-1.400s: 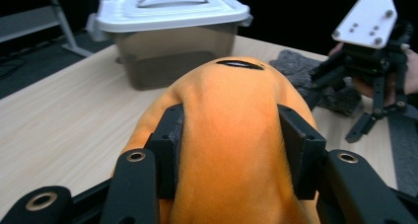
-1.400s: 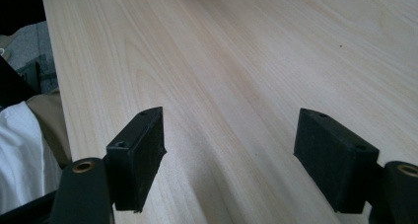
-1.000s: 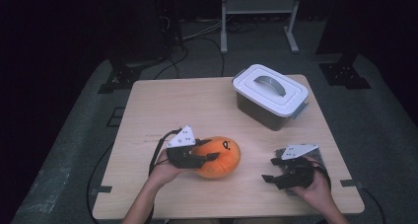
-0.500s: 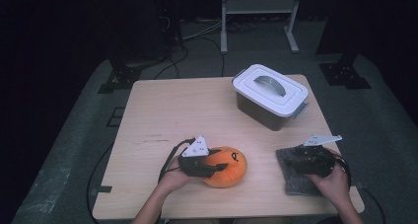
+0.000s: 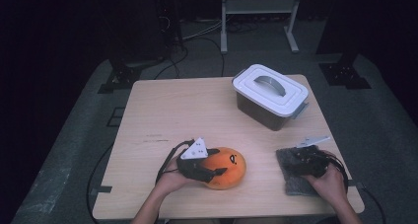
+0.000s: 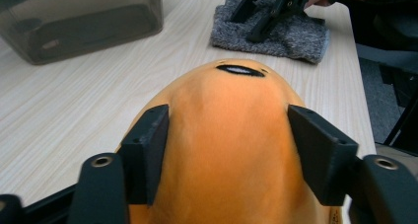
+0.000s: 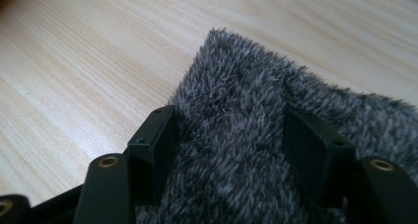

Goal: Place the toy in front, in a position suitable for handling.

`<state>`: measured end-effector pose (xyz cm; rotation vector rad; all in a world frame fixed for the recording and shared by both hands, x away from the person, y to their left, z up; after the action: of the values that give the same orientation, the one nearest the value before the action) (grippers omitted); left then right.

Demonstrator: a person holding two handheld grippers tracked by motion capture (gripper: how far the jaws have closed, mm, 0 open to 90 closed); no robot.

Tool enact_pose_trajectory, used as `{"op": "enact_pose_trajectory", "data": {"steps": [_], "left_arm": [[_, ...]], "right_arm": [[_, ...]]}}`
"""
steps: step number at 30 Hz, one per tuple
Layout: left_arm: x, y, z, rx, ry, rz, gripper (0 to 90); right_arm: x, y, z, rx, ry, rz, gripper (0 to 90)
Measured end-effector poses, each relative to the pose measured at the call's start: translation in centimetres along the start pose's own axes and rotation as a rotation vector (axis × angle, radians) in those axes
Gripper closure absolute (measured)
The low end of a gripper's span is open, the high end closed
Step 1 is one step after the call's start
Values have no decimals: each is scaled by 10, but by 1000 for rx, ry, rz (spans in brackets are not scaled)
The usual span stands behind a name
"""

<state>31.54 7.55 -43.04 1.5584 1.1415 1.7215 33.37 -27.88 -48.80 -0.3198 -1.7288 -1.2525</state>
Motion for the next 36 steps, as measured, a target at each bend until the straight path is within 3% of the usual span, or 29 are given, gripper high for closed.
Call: {"op": "enact_pose_trajectory", "data": {"steps": [6,9,15,18,23,24,26,28,32,33,34,36], "left_arm": [[12,4,1,7,-7,-42,305],[21,2,1,-5,0,-26,259],[26,-7,6,32,-1,14,139],[26,-19,13,67,-20,41,152],[22,-27,15,94,-43,29,300],[20,-30,16,100,-40,23,315],[18,-33,17,106,-34,17,325],[16,-36,18,126,-33,-6,337],[15,-37,18,128,-25,-9,344],[15,-37,18,128,-25,-9,344],[13,-37,19,144,-15,-17,340],[12,-36,19,149,-13,-17,335]], "right_arm": [[-1,0,1,9,-12,3,381],[-1,0,1,14,-9,6,398],[0,0,0,23,-4,15,462],[1,1,1,34,5,23,531],[2,2,3,48,23,32,641],[2,3,4,44,31,35,689],[2,3,4,38,35,35,702],[2,3,3,13,63,36,743],[2,2,-3,-35,128,24,770],[2,2,-3,-35,128,24,770],[2,4,-1,-44,184,16,776],[5,8,5,-10,195,9,777]]}}
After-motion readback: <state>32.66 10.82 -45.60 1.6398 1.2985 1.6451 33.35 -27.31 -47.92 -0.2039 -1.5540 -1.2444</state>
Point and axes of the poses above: each handheld gripper's, and its own axes: x roughly backward along the jaws, y roughly out of its top, z roughly to its left, the point moved 3 cm from there along -x, roughly forward along the jaws, and after that the axes turned 6 degrees about -y, right-handed, at the moved point
